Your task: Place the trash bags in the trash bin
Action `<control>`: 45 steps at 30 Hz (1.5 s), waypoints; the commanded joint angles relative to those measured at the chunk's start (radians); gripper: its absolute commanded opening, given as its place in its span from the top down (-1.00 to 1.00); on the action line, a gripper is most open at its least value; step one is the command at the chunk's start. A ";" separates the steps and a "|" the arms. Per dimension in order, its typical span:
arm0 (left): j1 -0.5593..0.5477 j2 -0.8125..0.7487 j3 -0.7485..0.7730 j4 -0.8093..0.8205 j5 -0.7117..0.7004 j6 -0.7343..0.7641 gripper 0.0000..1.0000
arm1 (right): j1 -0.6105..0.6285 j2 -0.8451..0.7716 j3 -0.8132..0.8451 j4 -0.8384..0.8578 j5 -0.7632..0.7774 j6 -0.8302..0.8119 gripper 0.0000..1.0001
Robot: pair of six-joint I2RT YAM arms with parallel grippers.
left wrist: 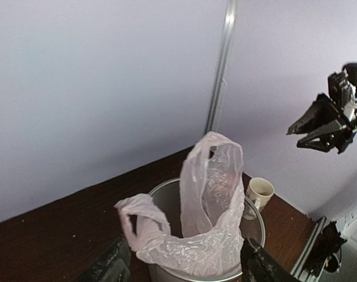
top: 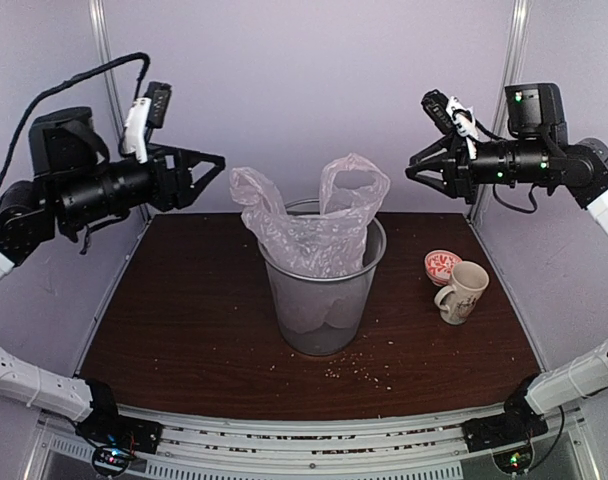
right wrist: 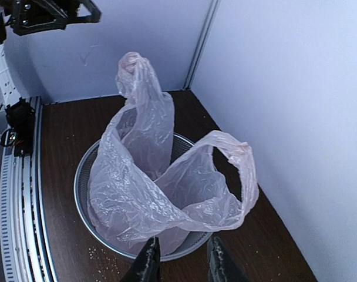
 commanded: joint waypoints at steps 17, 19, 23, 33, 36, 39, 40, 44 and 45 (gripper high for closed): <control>0.058 0.435 0.244 -0.050 0.395 0.499 -0.80 | 0.075 0.367 0.243 -0.200 -0.066 -0.456 0.06; 0.081 0.449 0.260 -0.069 0.439 0.521 -0.82 | 0.078 0.378 0.243 -0.189 -0.060 -0.461 0.04; 0.130 0.522 0.340 -0.157 0.506 0.552 -0.80 | 0.080 0.419 0.275 -0.215 -0.063 -0.487 0.03; 0.143 0.594 0.395 -0.304 0.591 0.600 -0.36 | 0.083 0.430 0.279 -0.291 -0.055 -0.532 0.25; 0.143 0.629 0.429 -0.337 0.603 0.601 -0.22 | 0.085 0.433 0.288 -0.302 -0.059 -0.533 0.32; 0.143 0.650 0.455 -0.359 0.610 0.604 -0.01 | 0.090 0.431 0.284 -0.304 -0.060 -0.533 0.41; 0.143 0.654 0.460 -0.362 0.611 0.604 0.06 | 0.092 0.431 0.285 -0.304 -0.060 -0.531 0.47; 0.141 0.642 0.462 -0.364 0.644 0.595 0.47 | 0.099 0.424 0.278 -0.310 -0.063 -0.519 0.73; 0.139 0.635 0.460 -0.364 0.651 0.591 0.59 | 0.100 0.419 0.273 -0.310 -0.063 -0.515 0.81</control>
